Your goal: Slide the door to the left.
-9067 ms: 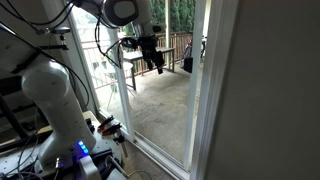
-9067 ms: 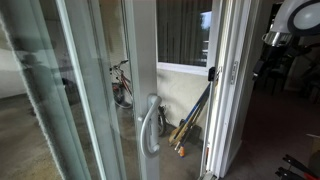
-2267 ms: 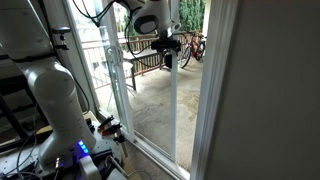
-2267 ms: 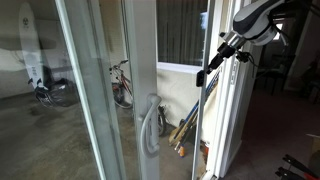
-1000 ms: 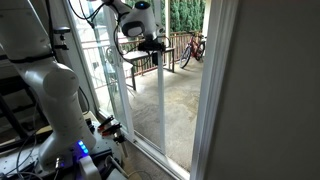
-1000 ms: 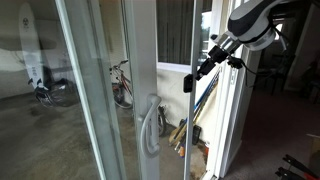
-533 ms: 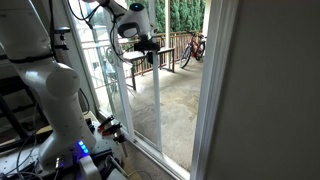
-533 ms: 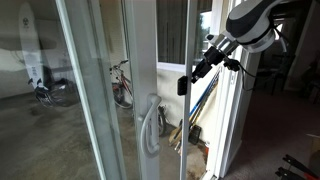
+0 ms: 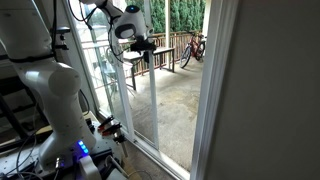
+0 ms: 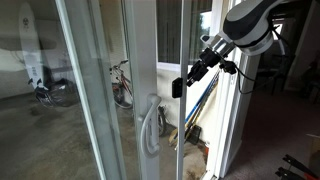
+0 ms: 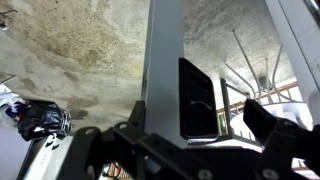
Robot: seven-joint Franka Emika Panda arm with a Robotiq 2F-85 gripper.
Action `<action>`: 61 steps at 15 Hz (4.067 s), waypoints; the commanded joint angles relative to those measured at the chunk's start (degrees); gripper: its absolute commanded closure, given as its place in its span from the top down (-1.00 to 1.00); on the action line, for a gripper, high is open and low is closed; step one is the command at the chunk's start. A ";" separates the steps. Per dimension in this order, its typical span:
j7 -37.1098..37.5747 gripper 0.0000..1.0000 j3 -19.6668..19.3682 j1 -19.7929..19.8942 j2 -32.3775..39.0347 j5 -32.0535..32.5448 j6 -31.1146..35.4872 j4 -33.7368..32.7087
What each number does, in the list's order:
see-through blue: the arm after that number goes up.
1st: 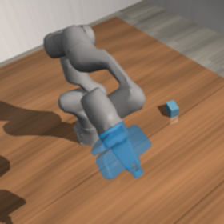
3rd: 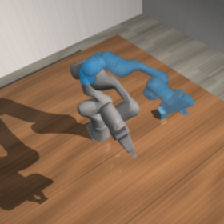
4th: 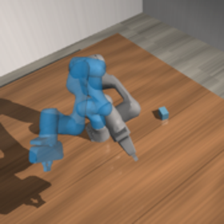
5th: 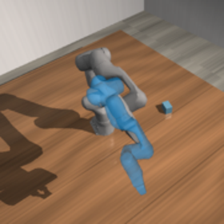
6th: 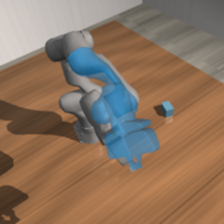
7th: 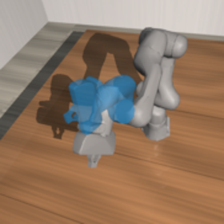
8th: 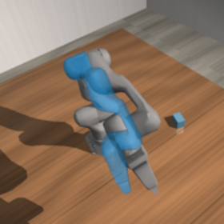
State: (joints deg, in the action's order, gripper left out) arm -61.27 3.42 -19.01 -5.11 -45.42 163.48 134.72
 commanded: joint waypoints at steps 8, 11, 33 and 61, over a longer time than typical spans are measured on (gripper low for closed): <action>1.93 1.00 3.57 -3.80 6.45 -1.48 2.27 -6.47; 2.19 1.00 4.17 -4.36 7.77 -1.25 2.36 -7.74; 3.28 1.00 6.04 -4.78 9.01 -3.68 0.90 -10.61; 9.90 1.00 -8.39 3.31 1.14 2.58 0.24 -3.37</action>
State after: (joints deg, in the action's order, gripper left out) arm -51.36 -4.97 -15.70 -3.97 -42.84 163.72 131.36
